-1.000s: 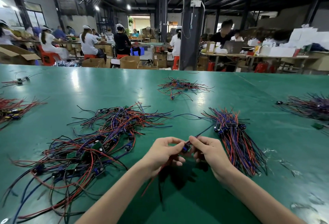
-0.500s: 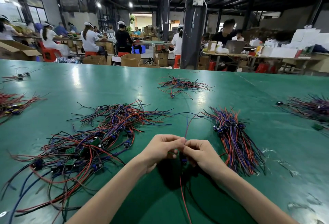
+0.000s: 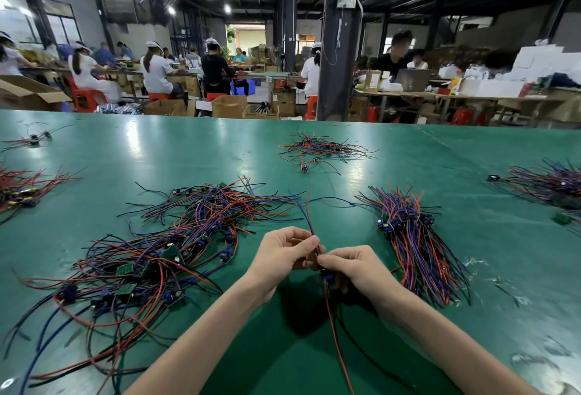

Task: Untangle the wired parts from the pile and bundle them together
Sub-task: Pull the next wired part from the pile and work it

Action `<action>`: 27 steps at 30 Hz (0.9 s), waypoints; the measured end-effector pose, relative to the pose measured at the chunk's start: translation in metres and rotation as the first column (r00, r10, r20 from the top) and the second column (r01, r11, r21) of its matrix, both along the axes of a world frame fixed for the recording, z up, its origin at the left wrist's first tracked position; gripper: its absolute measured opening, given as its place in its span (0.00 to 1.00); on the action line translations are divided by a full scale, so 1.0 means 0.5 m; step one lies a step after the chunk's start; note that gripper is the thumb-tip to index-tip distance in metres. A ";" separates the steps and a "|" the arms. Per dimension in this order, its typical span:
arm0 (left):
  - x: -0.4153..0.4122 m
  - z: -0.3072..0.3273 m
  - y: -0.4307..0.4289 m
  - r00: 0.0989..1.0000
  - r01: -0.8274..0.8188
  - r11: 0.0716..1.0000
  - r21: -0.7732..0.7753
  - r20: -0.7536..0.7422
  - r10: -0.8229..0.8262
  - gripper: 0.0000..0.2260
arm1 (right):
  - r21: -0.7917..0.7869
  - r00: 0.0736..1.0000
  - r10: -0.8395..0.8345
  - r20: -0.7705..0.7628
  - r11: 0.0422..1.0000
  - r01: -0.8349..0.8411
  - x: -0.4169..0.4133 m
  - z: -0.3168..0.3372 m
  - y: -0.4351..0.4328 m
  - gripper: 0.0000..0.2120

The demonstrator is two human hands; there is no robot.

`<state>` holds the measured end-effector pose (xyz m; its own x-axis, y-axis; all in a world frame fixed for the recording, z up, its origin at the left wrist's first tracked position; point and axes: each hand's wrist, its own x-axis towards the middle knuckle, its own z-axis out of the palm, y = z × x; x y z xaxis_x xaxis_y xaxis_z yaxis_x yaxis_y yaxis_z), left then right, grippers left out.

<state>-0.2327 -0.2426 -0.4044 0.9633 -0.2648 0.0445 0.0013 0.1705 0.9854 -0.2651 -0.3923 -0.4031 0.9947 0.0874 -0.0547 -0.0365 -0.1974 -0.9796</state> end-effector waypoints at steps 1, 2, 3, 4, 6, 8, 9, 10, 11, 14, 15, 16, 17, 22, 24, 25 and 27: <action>0.000 -0.001 -0.001 1.000 -0.002 1.000 0.029 0.018 0.001 0.03 | 0.001 1.000 -0.008 -0.008 1.000 0.008 0.001 0.000 0.000 0.12; -0.001 -0.002 -0.001 0.999 -0.001 0.998 0.063 0.038 -0.002 0.03 | 0.005 1.000 -0.013 -0.012 1.000 0.013 0.002 -0.001 0.000 0.13; -0.001 -0.002 -0.001 0.998 0.003 0.996 0.092 0.057 -0.008 0.03 | 0.007 1.000 -0.014 -0.015 1.000 0.014 0.003 -0.002 0.000 0.14; -0.002 -0.002 -0.001 0.997 0.004 0.994 0.113 0.072 -0.012 0.03 | 0.006 1.000 -0.015 -0.016 1.000 0.015 0.004 -0.003 0.000 0.15; -0.003 -0.002 -0.002 0.995 -0.004 0.992 0.129 0.095 -0.009 0.04 | -0.001 1.000 -0.015 -0.013 1.000 0.015 0.005 -0.004 0.000 0.15; -0.003 0.000 -0.001 0.994 -0.018 0.992 0.127 0.110 0.004 0.05 | -0.005 1.000 0.000 -0.006 1.000 0.000 0.003 -0.004 0.000 0.14; -0.003 0.001 -0.001 0.993 -0.020 0.992 0.122 0.115 0.006 0.05 | 0.000 1.000 0.013 -0.005 1.000 -0.013 0.002 -0.002 0.000 0.13; -0.004 0.002 0.000 0.993 -0.017 0.994 0.112 0.119 0.003 0.05 | 0.007 1.000 0.025 -0.008 1.000 -0.025 0.000 -0.001 0.000 0.11; -0.004 0.003 0.000 0.993 -0.012 0.995 0.100 0.121 0.000 0.05 | 0.014 0.999 0.035 -0.012 0.999 -0.034 -0.001 0.001 0.000 0.09; -0.006 0.003 -0.002 0.990 -0.029 0.994 0.104 0.138 0.014 0.05 | 0.016 0.999 0.039 -0.024 0.999 -0.039 -0.001 0.003 -0.001 0.10; -0.006 0.002 -0.004 0.988 -0.046 0.992 0.116 0.152 0.028 0.05 | 0.014 0.999 0.035 -0.026 0.999 -0.035 -0.001 0.004 -0.001 0.11; -0.007 0.001 -0.005 0.985 -0.063 0.990 0.124 0.169 0.041 0.05 | 0.009 0.999 0.032 -0.027 0.999 -0.032 -0.001 0.004 0.000 0.12; -0.007 0.001 -0.006 0.981 -0.078 0.989 0.128 0.186 0.053 0.05 | 0.002 0.999 0.028 -0.027 1.000 -0.028 -0.002 0.005 0.000 0.13; -0.007 -0.010 -0.013 0.947 -0.176 0.967 0.186 0.299 0.115 0.05 | -0.066 0.999 -0.024 0.022 0.998 0.026 0.000 -0.001 0.002 0.13; -0.007 -0.016 -0.019 0.927 -0.232 0.944 0.235 0.348 0.142 0.05 | -0.103 0.997 -0.052 0.063 0.993 0.059 0.002 -0.005 0.003 0.14; -0.006 -0.017 -0.021 0.917 -0.262 0.933 0.247 0.365 0.161 0.04 | -0.112 0.995 -0.064 0.081 0.991 0.073 0.003 -0.006 0.003 0.14; -0.002 -0.017 -0.021 0.898 -0.324 0.912 0.252 0.386 0.212 0.03 | -0.112 0.992 -0.077 0.104 0.990 0.089 0.003 -0.009 0.005 0.14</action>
<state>-0.2336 -0.2530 -0.4130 0.9373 -0.0530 0.3444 -0.3480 -0.1906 0.9179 -0.2634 -0.3899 -0.4074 0.9992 0.0029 0.0400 0.0390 -0.3108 -0.9497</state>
